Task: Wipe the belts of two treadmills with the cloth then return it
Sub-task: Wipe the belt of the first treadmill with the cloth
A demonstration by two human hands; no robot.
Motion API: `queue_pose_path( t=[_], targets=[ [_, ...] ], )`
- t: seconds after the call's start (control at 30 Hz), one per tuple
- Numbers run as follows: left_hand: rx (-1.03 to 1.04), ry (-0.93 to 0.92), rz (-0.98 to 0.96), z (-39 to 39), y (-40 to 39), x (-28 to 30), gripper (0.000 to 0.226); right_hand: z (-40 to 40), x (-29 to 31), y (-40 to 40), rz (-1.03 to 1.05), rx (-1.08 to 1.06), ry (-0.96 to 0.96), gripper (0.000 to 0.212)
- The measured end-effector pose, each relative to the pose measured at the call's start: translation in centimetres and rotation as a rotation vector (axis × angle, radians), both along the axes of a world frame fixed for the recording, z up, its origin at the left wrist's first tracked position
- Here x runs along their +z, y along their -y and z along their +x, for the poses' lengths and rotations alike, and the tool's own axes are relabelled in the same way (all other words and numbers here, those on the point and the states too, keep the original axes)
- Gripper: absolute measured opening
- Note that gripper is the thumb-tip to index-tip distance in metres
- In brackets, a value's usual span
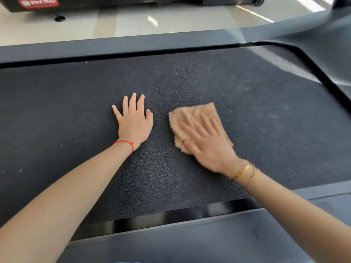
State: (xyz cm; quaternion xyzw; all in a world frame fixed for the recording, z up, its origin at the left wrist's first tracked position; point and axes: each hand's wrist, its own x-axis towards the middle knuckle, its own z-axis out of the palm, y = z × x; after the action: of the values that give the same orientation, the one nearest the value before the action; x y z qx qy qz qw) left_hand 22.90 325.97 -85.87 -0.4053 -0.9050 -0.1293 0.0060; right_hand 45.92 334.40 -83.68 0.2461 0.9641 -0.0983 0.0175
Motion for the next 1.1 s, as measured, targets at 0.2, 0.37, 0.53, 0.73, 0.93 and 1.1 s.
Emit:
queue_pose_path(
  t=[0.2,0.37,0.53,0.73,0.93,1.1],
  targets=[
    [-0.011,0.001,0.010,0.0,0.2,-0.1,0.055,3.4,-0.3,8.8,-0.040,0.232,-0.001,0.058],
    [-0.040,0.010,0.013,0.2,0.7,0.3,0.054,6.6,0.2,8.0,-0.028,0.059,-0.018,0.059],
    [-0.048,0.051,0.016,1.1,1.1,0.6,0.053,8.9,0.5,3.3,0.016,-0.399,0.021,0.057],
    [-0.211,0.070,-0.004,4.4,0.3,1.4,0.054,7.9,0.8,5.7,-0.032,-0.300,0.042,0.058],
    [-0.265,0.110,0.036,8.0,-3.3,2.0,0.054,9.7,0.7,6.4,-0.042,-0.115,-0.002,0.057],
    [-0.272,0.117,0.060,9.5,-6.0,2.1,0.054,12.9,0.2,1.2,0.006,-0.359,-0.009,0.056]
  ],
)
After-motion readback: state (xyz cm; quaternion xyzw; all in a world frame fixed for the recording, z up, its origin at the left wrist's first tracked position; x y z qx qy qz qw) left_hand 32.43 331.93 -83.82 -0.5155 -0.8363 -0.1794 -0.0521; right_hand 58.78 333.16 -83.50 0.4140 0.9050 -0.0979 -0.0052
